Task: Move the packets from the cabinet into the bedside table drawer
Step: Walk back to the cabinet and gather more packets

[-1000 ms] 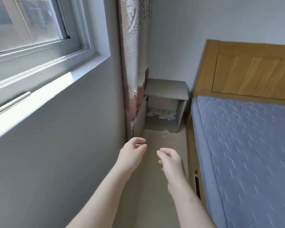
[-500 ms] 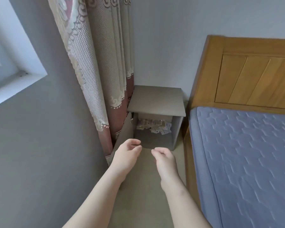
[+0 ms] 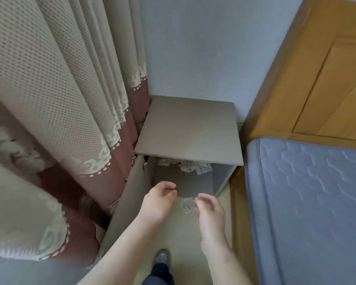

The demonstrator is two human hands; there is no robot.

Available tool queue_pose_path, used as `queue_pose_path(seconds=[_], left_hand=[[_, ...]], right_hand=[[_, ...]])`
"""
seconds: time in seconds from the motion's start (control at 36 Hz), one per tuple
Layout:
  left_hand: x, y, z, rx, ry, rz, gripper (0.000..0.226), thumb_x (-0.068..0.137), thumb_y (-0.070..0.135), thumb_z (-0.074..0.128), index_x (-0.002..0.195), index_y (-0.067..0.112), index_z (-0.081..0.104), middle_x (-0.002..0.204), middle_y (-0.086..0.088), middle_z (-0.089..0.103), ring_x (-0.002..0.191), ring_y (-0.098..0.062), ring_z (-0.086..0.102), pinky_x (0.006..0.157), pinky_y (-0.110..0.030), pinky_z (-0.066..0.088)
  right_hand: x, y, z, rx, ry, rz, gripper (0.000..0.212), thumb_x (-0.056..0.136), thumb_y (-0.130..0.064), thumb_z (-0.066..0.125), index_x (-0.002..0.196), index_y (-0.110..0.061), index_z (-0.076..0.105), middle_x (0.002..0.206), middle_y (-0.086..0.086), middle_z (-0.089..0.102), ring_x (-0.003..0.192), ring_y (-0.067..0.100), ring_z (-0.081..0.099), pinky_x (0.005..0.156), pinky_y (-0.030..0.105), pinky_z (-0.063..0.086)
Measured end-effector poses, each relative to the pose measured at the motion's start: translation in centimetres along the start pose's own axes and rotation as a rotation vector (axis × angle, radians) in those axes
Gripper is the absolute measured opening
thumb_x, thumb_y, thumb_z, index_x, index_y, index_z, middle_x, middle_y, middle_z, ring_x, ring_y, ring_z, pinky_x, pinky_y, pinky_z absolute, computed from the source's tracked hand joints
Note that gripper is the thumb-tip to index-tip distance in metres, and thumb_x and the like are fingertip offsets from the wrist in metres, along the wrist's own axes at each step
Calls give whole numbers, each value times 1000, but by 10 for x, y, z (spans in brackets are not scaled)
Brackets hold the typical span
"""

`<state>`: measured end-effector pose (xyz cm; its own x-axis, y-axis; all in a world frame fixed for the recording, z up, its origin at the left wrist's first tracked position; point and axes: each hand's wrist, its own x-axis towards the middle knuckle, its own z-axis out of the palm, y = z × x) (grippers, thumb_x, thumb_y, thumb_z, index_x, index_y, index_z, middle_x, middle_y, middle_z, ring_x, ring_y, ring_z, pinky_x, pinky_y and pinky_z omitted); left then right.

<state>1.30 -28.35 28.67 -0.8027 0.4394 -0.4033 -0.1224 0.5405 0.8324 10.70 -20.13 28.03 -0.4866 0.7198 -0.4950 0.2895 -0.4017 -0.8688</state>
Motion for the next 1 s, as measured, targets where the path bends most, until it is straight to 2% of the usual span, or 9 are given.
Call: queue_pose_path(seconds=[0.11,0.25,0.33,0.44,0.53,0.67,0.83,0.92,1.0], left_hand=[[68,-5,24,51,-34,-40,14,93,17,54,103,25,60,100,2,64,90,-14,56,74,-21,41],[156,-51,74,89,-78,-94,17,93,10,52,102,22,60,94,6,60,86,-11,54,64,-2,35],[211,-101,110,122,-124,-131,20,90,0,51,92,18,59,94,-5,61,90,-18,55,75,-20,41],[283,-167,147,306,-175,-100,22,92,2,50,111,1,61,110,-15,64,95,-20,58,67,-21,38],[332,-220,175,514,-195,-50,24,94,12,48,115,8,60,120,-9,63,112,-25,57,80,-24,40],[406,-313,236,759,-287,81,34,93,14,44,126,20,53,124,-6,60,112,-23,56,84,-23,41],[451,-404,305,1093,-498,290,53,93,11,42,144,18,31,145,-8,37,129,-28,40,99,-35,37],[457,-429,325,1169,-420,340,60,95,20,42,149,18,15,154,-12,16,137,-30,25,104,-39,30],[449,-440,336,1161,-331,228,66,94,26,43,149,20,7,155,-15,7,141,-31,15,109,-42,25]], right_hand=[[73,8,8,11,9,8,12,90,-8,59,90,-20,60,92,-1,62,91,16,58,77,25,42],[171,58,4,-71,37,94,15,87,-10,60,79,-23,59,86,4,60,87,19,56,83,33,42],[233,104,1,-102,102,103,21,88,-5,54,79,-23,60,91,6,63,89,22,58,89,37,44],[317,171,1,-170,95,48,24,89,0,51,80,-21,60,85,1,63,88,23,58,87,35,45],[380,223,3,-261,147,5,26,87,1,50,75,-20,59,78,-2,60,88,24,57,77,25,39],[469,287,15,-346,207,-128,19,90,2,50,102,-1,64,97,13,63,96,30,57,72,20,33],[553,319,28,-465,199,-231,24,90,0,49,108,-3,65,110,18,67,106,33,60,85,28,41],[567,325,25,-482,232,-262,25,90,-2,50,108,-5,66,109,18,67,105,33,60,87,29,42],[559,340,17,-500,296,-234,24,89,-2,50,105,-7,68,104,18,69,101,33,61,82,28,41]])
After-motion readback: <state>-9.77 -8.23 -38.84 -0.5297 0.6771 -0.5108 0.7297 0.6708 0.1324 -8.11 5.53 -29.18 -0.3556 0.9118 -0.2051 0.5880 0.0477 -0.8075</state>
